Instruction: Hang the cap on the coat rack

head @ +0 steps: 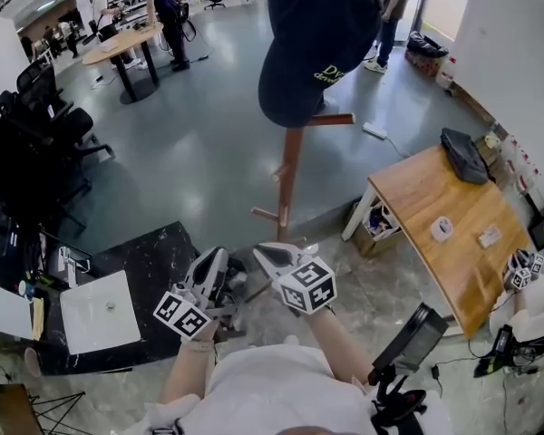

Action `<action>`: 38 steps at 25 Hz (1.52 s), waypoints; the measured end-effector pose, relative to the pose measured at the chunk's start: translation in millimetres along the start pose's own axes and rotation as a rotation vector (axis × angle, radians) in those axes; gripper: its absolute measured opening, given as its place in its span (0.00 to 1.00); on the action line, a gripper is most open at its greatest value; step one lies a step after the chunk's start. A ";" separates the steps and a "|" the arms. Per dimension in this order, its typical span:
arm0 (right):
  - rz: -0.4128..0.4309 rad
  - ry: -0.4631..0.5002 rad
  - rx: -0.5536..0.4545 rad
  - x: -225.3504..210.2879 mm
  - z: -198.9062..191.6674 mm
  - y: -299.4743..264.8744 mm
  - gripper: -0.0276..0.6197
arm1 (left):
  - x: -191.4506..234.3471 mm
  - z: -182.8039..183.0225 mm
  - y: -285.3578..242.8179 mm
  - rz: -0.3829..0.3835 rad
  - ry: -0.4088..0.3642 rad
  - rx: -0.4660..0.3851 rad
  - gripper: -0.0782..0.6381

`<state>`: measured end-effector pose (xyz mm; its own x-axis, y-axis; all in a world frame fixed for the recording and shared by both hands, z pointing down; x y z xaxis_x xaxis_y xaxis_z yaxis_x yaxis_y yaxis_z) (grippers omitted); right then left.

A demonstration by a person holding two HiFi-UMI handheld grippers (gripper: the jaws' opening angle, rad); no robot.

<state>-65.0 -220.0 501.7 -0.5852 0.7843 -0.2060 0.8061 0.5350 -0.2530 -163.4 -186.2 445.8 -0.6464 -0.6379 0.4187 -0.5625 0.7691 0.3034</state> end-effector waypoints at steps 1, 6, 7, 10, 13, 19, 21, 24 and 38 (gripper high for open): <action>0.011 0.003 -0.006 3.4 2.8 -3.8 0.08 | 0.1 3.1 0.6 -0.001 -0.015 0.014 0.12; 0.070 0.024 -0.030 21.3 20.5 -19.1 0.08 | -1.4 14.5 -1.8 -0.023 -0.016 0.096 0.12; 0.081 0.027 -0.037 25.1 24.0 -21.7 0.08 | -1.2 17.2 -1.2 -0.022 -0.006 0.094 0.12; 0.110 0.025 -0.057 36.1 31.9 -29.4 0.08 | 1.0 23.6 2.5 0.001 -0.014 0.097 0.12; 0.135 0.023 -0.069 43.2 36.5 -34.3 0.08 | 1.0 28.2 4.8 0.012 -0.036 0.104 0.12; 0.181 0.025 -0.073 52.6 39.3 -41.1 0.08 | 2.6 23.6 6.9 -0.032 0.041 0.119 0.12; 0.185 0.025 -0.072 52.7 39.3 -42.0 0.08 | 3.6 19.0 6.2 -0.021 0.038 0.135 0.12; 0.185 0.026 -0.072 50.3 39.7 -42.3 0.08 | 6.4 13.8 4.0 0.000 0.023 0.156 0.12; 0.162 0.033 -0.054 41.1 30.2 -38.1 0.08 | 5.6 2.6 -6.9 -0.008 0.016 0.204 0.12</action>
<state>-122.5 -217.6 474.3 -0.4444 0.8712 -0.2084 0.8939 0.4159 -0.1675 -164.5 -195.2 443.8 -0.6342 -0.6421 0.4307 -0.6616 0.7390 0.1276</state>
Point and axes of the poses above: the fingertips, and each gripper's own axes: y backward along the fingers, x to its left, z out of its top, the point moved 3 cm from there along y, backward along the fingers, and after that the axes turned 1 degree about -z, right-handed, at the moved point
